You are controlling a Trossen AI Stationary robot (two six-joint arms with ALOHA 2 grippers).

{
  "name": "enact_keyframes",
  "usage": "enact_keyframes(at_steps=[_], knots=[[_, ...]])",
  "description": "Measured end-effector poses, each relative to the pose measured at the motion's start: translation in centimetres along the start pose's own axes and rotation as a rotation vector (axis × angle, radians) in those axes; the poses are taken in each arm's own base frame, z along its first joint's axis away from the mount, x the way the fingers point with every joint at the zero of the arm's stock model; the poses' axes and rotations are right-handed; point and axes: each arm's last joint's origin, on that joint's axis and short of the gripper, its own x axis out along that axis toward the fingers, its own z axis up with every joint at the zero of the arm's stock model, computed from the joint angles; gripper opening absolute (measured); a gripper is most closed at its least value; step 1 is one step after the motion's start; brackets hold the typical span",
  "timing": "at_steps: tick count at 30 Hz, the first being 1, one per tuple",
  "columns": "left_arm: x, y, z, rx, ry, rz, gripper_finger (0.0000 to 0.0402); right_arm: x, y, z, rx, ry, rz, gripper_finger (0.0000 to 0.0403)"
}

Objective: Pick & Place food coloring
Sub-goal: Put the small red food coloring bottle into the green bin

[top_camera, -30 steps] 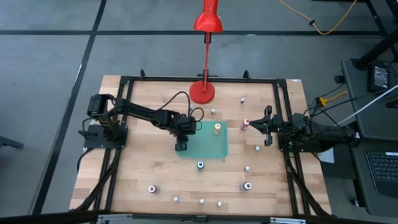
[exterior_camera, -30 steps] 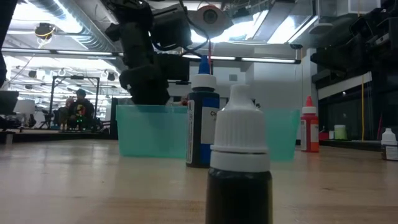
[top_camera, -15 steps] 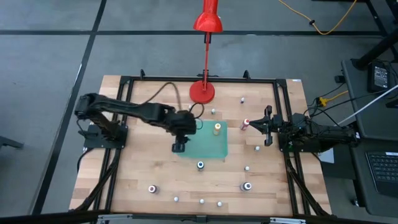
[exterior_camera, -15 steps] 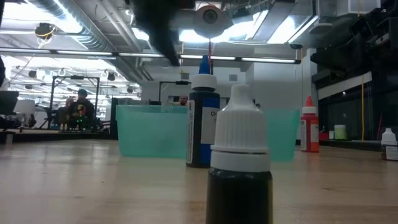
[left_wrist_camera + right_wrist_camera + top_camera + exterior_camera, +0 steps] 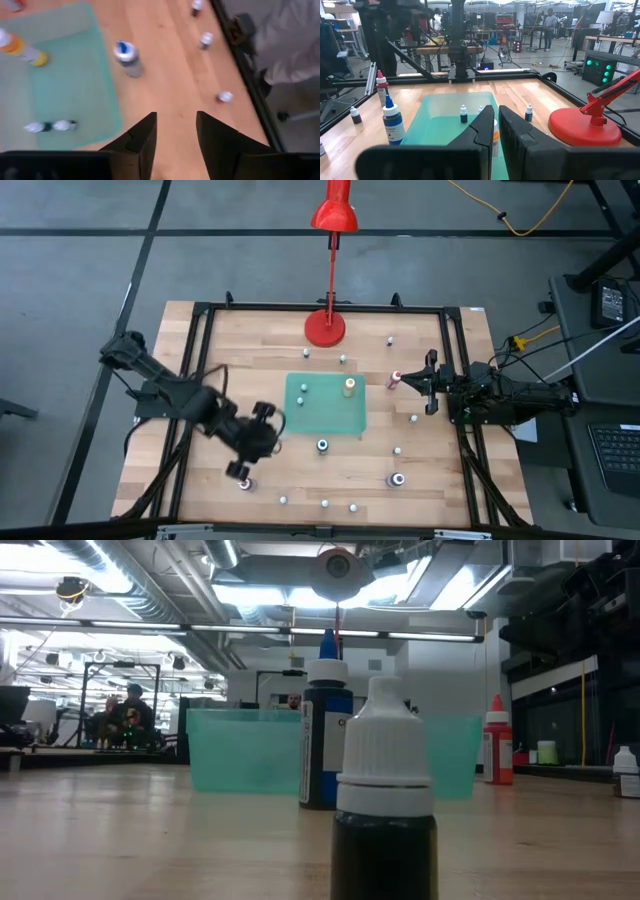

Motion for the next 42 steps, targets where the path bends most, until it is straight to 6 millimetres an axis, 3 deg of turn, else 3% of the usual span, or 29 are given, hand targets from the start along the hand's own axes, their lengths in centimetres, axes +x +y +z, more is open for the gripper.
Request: enact_keyframes(at_steps=[7, 15, 30, 42], knots=[[2.1, -2.9, -1.6, 0.087, 0.100, 0.014, 0.0137, 0.0, 0.0, 0.0, 0.000, 0.000, 0.000, 0.0031], [4.4, -5.1, -1.2, 0.083, 0.089, -0.077, 0.0152, 0.0, 0.0, 0.0, 0.000, 0.000, 0.000, 0.0031], [11.5, -7.1, -1.2, -0.163, 0.183, -0.131, 0.0196, 0.0, 0.0, 0.0, 0.000, 0.000, 0.000, 0.0031], [17.1, -8.7, -1.9, -0.199, 0.188, -0.128, 0.0210, 0.0, 0.0, 0.0, 0.000, -0.001, 0.000, 0.0031]])
